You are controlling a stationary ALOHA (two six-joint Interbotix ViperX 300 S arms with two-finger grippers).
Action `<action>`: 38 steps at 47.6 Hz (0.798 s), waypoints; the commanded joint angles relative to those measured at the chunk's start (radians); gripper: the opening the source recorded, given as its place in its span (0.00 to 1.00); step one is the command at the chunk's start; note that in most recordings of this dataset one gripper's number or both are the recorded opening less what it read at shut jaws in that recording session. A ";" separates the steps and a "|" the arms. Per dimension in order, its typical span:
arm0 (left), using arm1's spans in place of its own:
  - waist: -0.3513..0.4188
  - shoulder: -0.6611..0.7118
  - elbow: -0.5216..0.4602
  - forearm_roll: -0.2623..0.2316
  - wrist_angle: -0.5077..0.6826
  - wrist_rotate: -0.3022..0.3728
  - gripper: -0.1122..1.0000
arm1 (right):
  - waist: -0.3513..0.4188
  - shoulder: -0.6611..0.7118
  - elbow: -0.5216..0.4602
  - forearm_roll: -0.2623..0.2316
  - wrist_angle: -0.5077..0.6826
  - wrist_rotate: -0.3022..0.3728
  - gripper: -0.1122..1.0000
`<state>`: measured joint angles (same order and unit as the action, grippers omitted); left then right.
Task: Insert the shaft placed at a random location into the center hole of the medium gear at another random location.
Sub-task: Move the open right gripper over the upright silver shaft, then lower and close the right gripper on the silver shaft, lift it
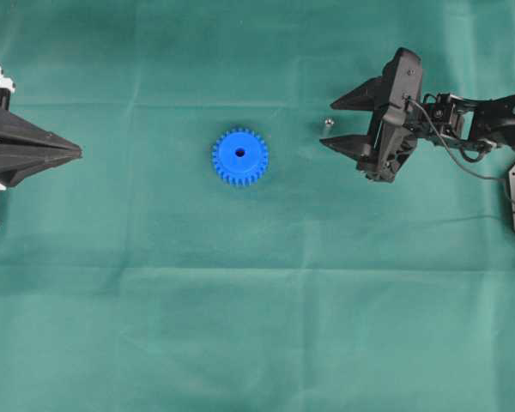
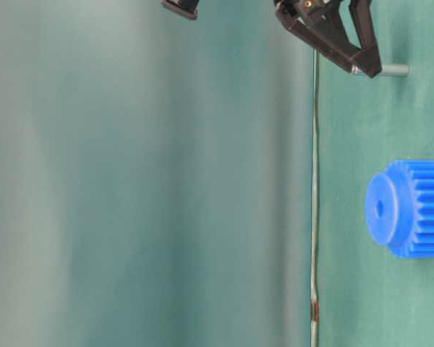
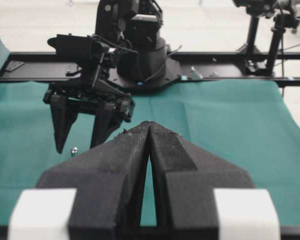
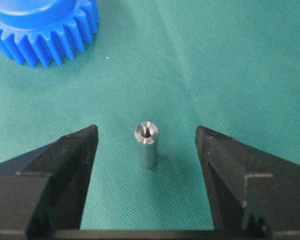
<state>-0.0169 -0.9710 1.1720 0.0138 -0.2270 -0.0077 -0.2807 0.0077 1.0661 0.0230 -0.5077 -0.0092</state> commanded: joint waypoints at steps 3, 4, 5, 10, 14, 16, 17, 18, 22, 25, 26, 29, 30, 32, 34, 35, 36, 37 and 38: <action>0.000 0.003 -0.023 0.002 0.000 0.002 0.10 | -0.005 -0.008 -0.011 0.003 -0.017 0.000 0.77; 0.000 0.003 -0.023 0.002 0.000 0.002 0.10 | -0.003 -0.008 -0.012 0.003 -0.017 0.000 0.76; 0.000 0.003 -0.023 0.002 0.002 0.002 0.10 | -0.003 -0.008 -0.012 0.003 -0.017 0.000 0.74; 0.000 0.003 -0.023 0.002 0.002 0.002 0.10 | -0.003 -0.008 -0.015 0.003 -0.018 -0.002 0.56; 0.000 0.003 -0.023 0.002 0.002 0.002 0.10 | -0.003 -0.009 -0.014 0.002 -0.018 -0.005 0.35; 0.000 0.003 -0.023 0.002 0.000 0.002 0.10 | -0.005 -0.008 -0.014 0.000 -0.018 -0.005 0.26; 0.000 0.002 -0.023 0.002 0.002 0.002 0.10 | -0.003 -0.008 -0.014 0.000 -0.017 -0.006 0.22; 0.000 0.003 -0.023 0.002 0.002 0.002 0.10 | -0.003 -0.008 -0.015 0.000 -0.015 -0.006 0.22; 0.000 0.002 -0.023 0.002 0.002 0.002 0.10 | -0.003 -0.009 -0.017 -0.002 -0.014 -0.005 0.22; 0.000 0.002 -0.023 0.002 0.002 0.002 0.10 | -0.005 -0.009 -0.017 0.000 -0.014 -0.005 0.22; 0.000 0.002 -0.023 0.002 0.002 0.002 0.10 | -0.003 -0.011 -0.018 0.000 -0.014 -0.005 0.22; 0.000 0.002 -0.023 0.002 0.002 0.002 0.10 | -0.003 -0.018 -0.020 0.000 -0.005 -0.003 0.22; 0.000 0.002 -0.023 0.002 0.000 0.002 0.10 | -0.005 -0.025 -0.020 0.000 0.002 -0.002 0.22; 0.000 0.003 -0.023 0.002 0.002 0.002 0.10 | -0.003 -0.040 -0.023 0.000 0.018 -0.002 0.22; 0.000 0.002 -0.025 0.002 0.002 0.002 0.10 | -0.003 -0.061 -0.028 0.000 0.040 0.000 0.22; 0.000 0.002 -0.023 0.002 0.002 0.002 0.10 | -0.005 -0.075 -0.029 0.000 0.054 0.000 0.22; 0.000 0.002 -0.023 0.002 0.002 0.000 0.10 | -0.003 -0.087 -0.031 0.000 0.066 0.000 0.22; 0.000 0.002 -0.023 0.002 0.002 0.002 0.10 | -0.003 -0.101 -0.034 0.000 0.080 0.000 0.22; 0.000 0.002 -0.023 0.002 0.002 0.000 0.10 | -0.005 -0.114 -0.038 0.000 0.095 0.000 0.22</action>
<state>-0.0169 -0.9725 1.1720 0.0123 -0.2194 -0.0077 -0.2807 -0.0399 1.0554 0.0230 -0.4510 -0.0092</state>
